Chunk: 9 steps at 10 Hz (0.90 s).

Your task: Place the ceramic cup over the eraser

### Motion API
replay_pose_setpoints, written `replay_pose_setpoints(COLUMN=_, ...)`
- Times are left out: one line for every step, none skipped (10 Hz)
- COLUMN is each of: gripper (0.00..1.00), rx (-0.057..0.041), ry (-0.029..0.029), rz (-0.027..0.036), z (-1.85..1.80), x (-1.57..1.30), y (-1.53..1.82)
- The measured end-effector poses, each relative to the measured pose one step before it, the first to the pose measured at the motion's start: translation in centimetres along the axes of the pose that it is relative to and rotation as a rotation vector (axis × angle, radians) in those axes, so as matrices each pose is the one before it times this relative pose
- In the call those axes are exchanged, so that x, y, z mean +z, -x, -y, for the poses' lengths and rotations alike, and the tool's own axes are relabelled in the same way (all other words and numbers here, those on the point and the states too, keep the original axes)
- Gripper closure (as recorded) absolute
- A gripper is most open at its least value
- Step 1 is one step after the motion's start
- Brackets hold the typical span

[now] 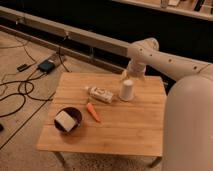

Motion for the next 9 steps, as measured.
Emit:
replay_pose_setpoints(gripper=0.20, rx=0.00518, ry=0.01257, rz=0.00586, z=-0.850, x=-0.611, y=-1.004)
replay_pose_setpoints(gripper=0.20, rx=0.01027, ry=0.01098, rz=0.00370, z=-0.587, x=-0.424, y=-1.000)
replay_pose_setpoints(gripper=0.20, rx=0.00614, ry=0.00426, rz=0.00250, z=-0.140, x=-0.238, y=-0.481)
replay_pose_setpoints(gripper=0.20, rx=-0.00065, ry=-0.00263, rz=0.00163, z=0.102, x=-0.012, y=0.007)
replay_pose_setpoints(gripper=0.20, rx=-0.00067, ry=0.00085, rz=-0.00071, z=-0.086, x=0.007, y=-0.011)
replay_pose_setpoints(gripper=0.20, rx=-0.00265, ry=0.00220, rz=-0.00105, z=-0.261, x=0.041, y=0.009)
replay_pose_setpoints(gripper=0.20, rx=0.00031, ry=-0.00037, rz=0.00040, z=0.040, x=-0.015, y=0.008)
replay_pose_setpoints(gripper=0.20, rx=0.00025, ry=0.00007, rz=0.00022, z=0.008, x=-0.010, y=0.008)
replay_pose_setpoints(gripper=0.20, rx=-0.00024, ry=0.00008, rz=-0.00016, z=-0.017, x=0.008, y=-0.002)
